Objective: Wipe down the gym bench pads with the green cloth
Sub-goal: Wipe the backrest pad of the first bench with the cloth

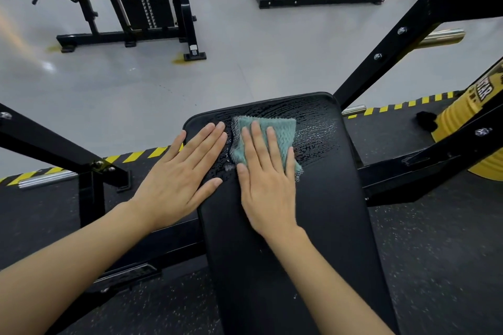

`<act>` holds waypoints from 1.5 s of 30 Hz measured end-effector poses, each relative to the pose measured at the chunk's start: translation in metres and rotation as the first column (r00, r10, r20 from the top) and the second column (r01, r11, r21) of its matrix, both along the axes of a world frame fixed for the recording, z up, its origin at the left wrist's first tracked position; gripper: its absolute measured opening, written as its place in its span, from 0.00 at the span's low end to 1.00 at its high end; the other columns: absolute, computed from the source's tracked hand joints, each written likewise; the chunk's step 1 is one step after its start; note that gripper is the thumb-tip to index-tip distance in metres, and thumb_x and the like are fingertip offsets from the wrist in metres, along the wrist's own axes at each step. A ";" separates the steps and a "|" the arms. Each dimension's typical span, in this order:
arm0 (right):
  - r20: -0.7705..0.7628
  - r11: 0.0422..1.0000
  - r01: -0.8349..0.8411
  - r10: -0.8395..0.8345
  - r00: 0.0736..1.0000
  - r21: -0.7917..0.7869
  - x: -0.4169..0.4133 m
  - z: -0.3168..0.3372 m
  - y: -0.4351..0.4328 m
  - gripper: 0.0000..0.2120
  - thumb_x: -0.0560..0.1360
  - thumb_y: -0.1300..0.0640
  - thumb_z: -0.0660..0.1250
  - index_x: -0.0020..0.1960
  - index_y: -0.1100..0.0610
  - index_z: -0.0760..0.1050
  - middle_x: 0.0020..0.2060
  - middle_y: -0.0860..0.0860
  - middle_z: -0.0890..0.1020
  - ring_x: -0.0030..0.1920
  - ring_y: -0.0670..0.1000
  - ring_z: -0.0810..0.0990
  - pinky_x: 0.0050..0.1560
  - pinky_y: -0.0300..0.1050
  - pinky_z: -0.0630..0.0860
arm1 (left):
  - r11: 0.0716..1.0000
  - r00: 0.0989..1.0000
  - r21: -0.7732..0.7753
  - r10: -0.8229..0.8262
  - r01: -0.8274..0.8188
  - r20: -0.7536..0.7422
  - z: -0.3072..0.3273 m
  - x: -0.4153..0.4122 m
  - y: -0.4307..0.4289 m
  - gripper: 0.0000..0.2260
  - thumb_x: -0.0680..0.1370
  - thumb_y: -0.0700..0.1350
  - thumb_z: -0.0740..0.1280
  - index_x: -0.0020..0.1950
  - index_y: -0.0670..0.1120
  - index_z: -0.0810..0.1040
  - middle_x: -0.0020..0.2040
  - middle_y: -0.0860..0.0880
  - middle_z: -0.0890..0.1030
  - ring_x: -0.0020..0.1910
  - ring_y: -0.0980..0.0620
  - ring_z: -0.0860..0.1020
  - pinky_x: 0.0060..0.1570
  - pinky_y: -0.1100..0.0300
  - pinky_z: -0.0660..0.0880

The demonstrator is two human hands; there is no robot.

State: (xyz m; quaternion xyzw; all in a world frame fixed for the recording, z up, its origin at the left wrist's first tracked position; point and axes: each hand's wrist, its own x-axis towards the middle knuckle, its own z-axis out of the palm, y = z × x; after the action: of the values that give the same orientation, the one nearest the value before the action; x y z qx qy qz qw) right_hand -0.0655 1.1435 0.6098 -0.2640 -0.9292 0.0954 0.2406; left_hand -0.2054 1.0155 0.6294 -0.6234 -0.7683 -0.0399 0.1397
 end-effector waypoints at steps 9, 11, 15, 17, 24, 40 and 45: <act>0.006 0.987 0.144 -0.144 0.990 -0.076 0.042 0.001 0.087 0.27 0.82 0.46 0.41 0.80 0.48 0.45 0.79 0.43 0.48 0.79 0.45 0.42 0.78 0.54 0.43 | 1.000 1.000 -0.014 0.007 -0.007 -0.015 0.000 -0.001 -0.001 0.30 0.84 0.57 0.47 0.81 0.42 0.50 0.82 0.46 0.49 0.81 0.49 0.48 0.77 0.45 0.50; -0.030 0.964 0.232 -0.238 0.971 -0.129 0.033 0.003 0.083 0.27 0.82 0.46 0.40 0.80 0.49 0.45 0.79 0.44 0.47 0.79 0.46 0.42 0.78 0.55 0.42 | 1.000 1.000 -0.012 0.009 -0.009 -0.018 0.000 -0.001 -0.001 0.30 0.84 0.56 0.48 0.81 0.42 0.50 0.82 0.47 0.49 0.81 0.49 0.48 0.77 0.45 0.50; -0.056 0.917 0.340 -0.358 0.932 -0.207 0.011 0.001 0.050 0.28 0.82 0.46 0.40 0.80 0.51 0.46 0.80 0.46 0.47 0.79 0.49 0.42 0.77 0.57 0.40 | 1.000 1.000 -0.009 0.011 -0.011 -0.028 -0.001 0.000 -0.001 0.30 0.84 0.57 0.47 0.81 0.42 0.50 0.82 0.47 0.49 0.81 0.49 0.48 0.77 0.45 0.50; -0.052 0.938 0.300 -0.313 0.948 -0.172 0.010 -0.002 0.029 0.27 0.82 0.46 0.40 0.80 0.50 0.47 0.80 0.47 0.48 0.79 0.50 0.43 0.76 0.58 0.40 | 1.000 1.000 -0.010 0.009 -0.010 -0.027 -0.001 -0.001 0.000 0.30 0.84 0.57 0.48 0.81 0.42 0.50 0.82 0.47 0.49 0.81 0.49 0.48 0.77 0.45 0.50; 0.051 0.998 -0.003 0.006 0.999 -0.063 0.039 -0.025 -0.055 0.26 0.83 0.48 0.46 0.80 0.50 0.50 0.80 0.46 0.51 0.79 0.50 0.46 0.76 0.58 0.47 | 1.000 1.000 0.001 0.007 -0.007 -0.030 -0.001 -0.002 0.000 0.29 0.84 0.56 0.47 0.81 0.42 0.51 0.82 0.46 0.51 0.81 0.50 0.49 0.77 0.44 0.52; -0.014 0.985 0.121 -0.124 0.992 -0.119 -0.002 0.002 0.007 0.27 0.83 0.47 0.41 0.80 0.50 0.48 0.80 0.45 0.49 0.79 0.47 0.43 0.77 0.56 0.42 | 0.995 0.995 -0.033 -0.095 0.095 -0.005 0.005 -0.013 -0.006 0.27 0.84 0.54 0.46 0.81 0.43 0.51 0.82 0.47 0.50 0.81 0.50 0.48 0.78 0.48 0.47; 0.012 0.990 0.075 -0.074 0.997 -0.117 0.012 -0.008 -0.039 0.26 0.83 0.47 0.43 0.80 0.50 0.48 0.80 0.45 0.48 0.79 0.47 0.42 0.77 0.56 0.41 | 0.986 0.987 -0.049 -0.158 0.158 -0.002 0.007 -0.022 -0.009 0.27 0.85 0.54 0.45 0.82 0.44 0.50 0.82 0.48 0.49 0.81 0.51 0.48 0.78 0.48 0.46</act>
State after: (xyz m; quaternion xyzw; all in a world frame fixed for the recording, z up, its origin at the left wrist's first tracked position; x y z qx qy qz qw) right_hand -0.0537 1.1042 0.6015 -0.3124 -0.9123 0.1399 0.2246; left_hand -0.2274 1.0068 0.6359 -0.6857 -0.7168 -0.0303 0.1230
